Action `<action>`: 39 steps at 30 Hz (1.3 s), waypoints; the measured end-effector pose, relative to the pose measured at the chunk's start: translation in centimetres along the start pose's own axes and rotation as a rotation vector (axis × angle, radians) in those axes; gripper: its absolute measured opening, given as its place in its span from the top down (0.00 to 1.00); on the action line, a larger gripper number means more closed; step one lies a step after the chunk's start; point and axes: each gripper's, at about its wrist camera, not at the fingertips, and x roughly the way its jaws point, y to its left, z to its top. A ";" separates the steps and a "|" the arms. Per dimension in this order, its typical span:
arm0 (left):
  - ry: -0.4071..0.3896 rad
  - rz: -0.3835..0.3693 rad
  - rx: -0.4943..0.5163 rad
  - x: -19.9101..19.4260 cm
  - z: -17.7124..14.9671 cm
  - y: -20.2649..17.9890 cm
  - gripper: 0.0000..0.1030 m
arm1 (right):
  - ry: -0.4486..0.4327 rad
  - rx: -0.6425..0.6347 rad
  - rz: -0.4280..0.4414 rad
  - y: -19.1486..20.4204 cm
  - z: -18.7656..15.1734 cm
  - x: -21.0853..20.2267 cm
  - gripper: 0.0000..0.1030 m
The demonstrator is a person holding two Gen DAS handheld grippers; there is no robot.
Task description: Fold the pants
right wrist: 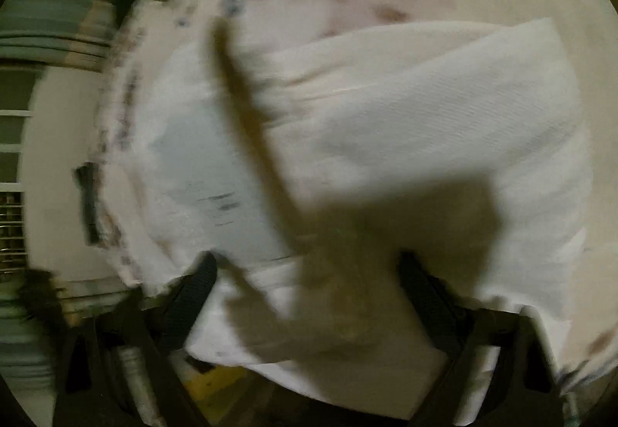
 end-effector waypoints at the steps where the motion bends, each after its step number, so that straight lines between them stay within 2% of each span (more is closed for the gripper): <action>1: 0.023 0.020 -0.018 1.1 -0.2 0.8 0.10 | 0.006 -0.005 -0.041 0.4 -0.5 0.1 0.55; 4: 0.039 -0.015 -0.047 2.3 -0.5 2.2 0.07 | -0.010 0.002 -0.037 0.3 -1.0 0.3 0.55; 5: 0.043 -0.035 -0.062 2.8 -0.5 2.6 0.02 | -0.008 0.026 -0.021 -0.3 -0.8 0.6 0.55; 8: 0.046 -0.111 -0.107 3.6 -0.6 3.7 0.00 | 0.018 0.093 0.057 -2.0 0.0 1.3 0.48; 9: 0.028 -0.130 -0.110 3.5 -0.7 4.0 0.00 | 0.029 0.106 0.114 -2.4 0.4 1.5 0.33; 10: 0.000 -0.149 -0.098 3.4 -0.6 4.1 0.00 | 0.034 0.126 0.178 -2.7 0.6 1.6 0.25; 13: -0.047 -0.179 -0.094 3.1 -0.7 4.4 0.00 | 0.038 0.138 0.276 -2.8 1.2 1.7 0.25; 15: -0.070 -0.207 -0.115 3.3 -0.6 4.7 0.00 | 0.024 0.115 0.293 -2.8 1.3 2.2 0.25; 17: -0.062 -0.226 -0.148 3.2 -0.4 5.2 0.00 | 0.016 0.098 0.266 -2.7 1.1 2.7 0.33; 18: -0.052 -0.230 -0.165 3.2 -0.1 5.1 0.00 | 0.014 0.085 0.229 -2.4 1.0 2.6 0.49; 19: -0.044 -0.230 -0.180 3.1 0.1 5.1 0.00 | 0.008 0.063 0.188 -2.1 0.8 2.3 0.61; 20: -0.046 -0.229 -0.196 2.7 0.4 5.1 0.00 | -0.006 0.041 0.160 -1.7 0.6 1.8 0.64; 22: -0.084 -0.203 -0.200 1.4 0.7 4.5 0.00 | -0.034 0.013 0.110 -1.7 0.2 0.1 0.82; 23: -0.102 -0.192 -0.185 0.4 0.9 4.0 0.00 | -0.048 0.017 0.101 -1.6 -0.2 -0.6 0.85; 28: -0.150 -0.182 -0.106 -3.7 1.3 0.8 0.00 | -0.153 0.039 0.090 -2.0 -2.6 -6.7 0.88; 31: -0.130 -0.167 -0.055 -4.2 1.5 -1.2 0.00 | -0.209 0.077 0.062 -3.9 -4.2 -10.7 0.88; 34: -0.108 -0.194 -0.022 -3.8 1.6 -3.2 0.00 | -0.251 0.109 0.008 -5.6 -6.1 -14.7 0.88; 39: -0.054 -0.212 0.033 -2.1 1.4 -6.1 0.00 | -0.303 0.224 -0.086 -13.3 -8.9 -19.9 0.88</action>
